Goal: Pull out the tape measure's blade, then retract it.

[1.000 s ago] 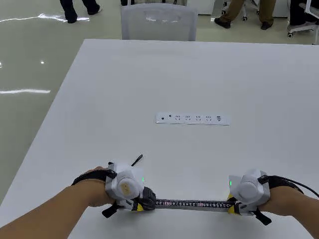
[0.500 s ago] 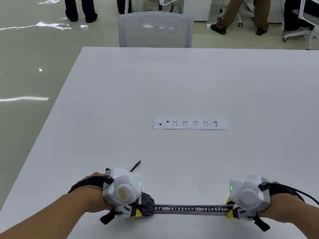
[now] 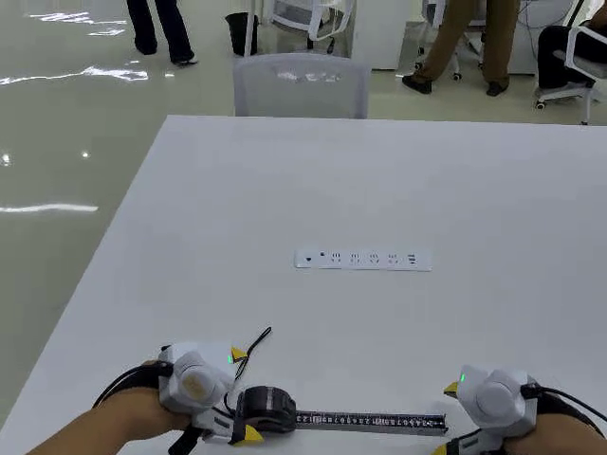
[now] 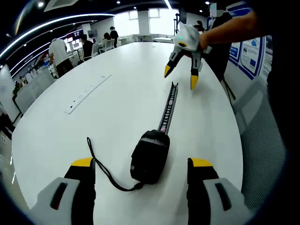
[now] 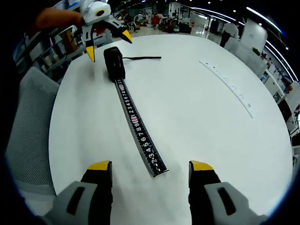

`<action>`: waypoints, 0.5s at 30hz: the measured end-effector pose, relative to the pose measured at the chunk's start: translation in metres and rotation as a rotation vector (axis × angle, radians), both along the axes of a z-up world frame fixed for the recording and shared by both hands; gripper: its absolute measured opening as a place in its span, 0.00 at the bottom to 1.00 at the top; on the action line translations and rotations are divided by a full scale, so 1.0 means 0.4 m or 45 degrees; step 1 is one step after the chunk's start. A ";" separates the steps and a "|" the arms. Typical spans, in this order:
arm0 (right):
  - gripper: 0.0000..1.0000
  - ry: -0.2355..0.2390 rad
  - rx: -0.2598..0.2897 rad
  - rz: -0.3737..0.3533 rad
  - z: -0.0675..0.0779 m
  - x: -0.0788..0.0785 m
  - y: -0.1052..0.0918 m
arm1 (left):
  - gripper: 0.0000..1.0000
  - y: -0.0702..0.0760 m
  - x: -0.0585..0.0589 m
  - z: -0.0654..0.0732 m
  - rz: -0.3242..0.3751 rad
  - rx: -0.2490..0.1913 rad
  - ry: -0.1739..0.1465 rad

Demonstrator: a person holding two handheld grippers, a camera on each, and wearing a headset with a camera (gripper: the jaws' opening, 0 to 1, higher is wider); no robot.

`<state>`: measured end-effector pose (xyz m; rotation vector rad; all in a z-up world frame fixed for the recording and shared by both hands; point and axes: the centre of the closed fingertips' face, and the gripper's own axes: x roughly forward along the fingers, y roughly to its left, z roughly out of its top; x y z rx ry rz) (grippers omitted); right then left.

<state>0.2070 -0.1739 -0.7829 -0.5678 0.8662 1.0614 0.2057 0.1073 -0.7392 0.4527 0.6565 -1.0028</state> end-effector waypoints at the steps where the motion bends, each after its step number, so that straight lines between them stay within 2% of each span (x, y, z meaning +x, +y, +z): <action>1: 0.70 -0.006 0.027 -0.033 0.006 -0.002 -0.003 | 0.80 0.008 -0.010 0.002 0.005 -0.015 -0.014; 2: 0.72 -0.012 0.065 -0.067 0.020 -0.013 -0.003 | 0.82 0.031 -0.022 0.002 0.042 -0.014 -0.036; 4: 0.76 -0.044 0.092 -0.099 0.032 -0.028 -0.011 | 0.86 0.055 -0.039 0.002 0.101 -0.048 -0.040; 5: 0.76 -0.060 0.158 -0.123 0.040 -0.040 -0.008 | 0.88 0.072 -0.053 0.000 0.149 -0.063 -0.030; 6: 0.78 -0.051 0.153 -0.166 0.036 -0.055 -0.018 | 0.89 0.085 -0.062 -0.002 0.180 -0.065 -0.032; 7: 0.81 -0.068 0.129 -0.178 0.027 -0.068 -0.035 | 0.90 0.098 -0.076 -0.004 0.194 -0.066 -0.037; 9: 0.86 -0.088 0.146 -0.196 0.029 -0.089 -0.048 | 0.92 0.117 -0.086 0.005 0.249 -0.086 -0.059; 12: 0.87 -0.099 0.180 -0.249 0.037 -0.128 -0.077 | 0.94 0.155 -0.120 0.010 0.323 -0.125 -0.057; 13: 0.88 -0.097 0.185 -0.260 0.039 -0.138 -0.082 | 0.95 0.162 -0.130 0.009 0.334 -0.140 -0.058; 15: 0.91 -0.106 0.196 -0.298 0.045 -0.159 -0.099 | 0.98 0.169 -0.162 0.003 0.364 -0.205 -0.052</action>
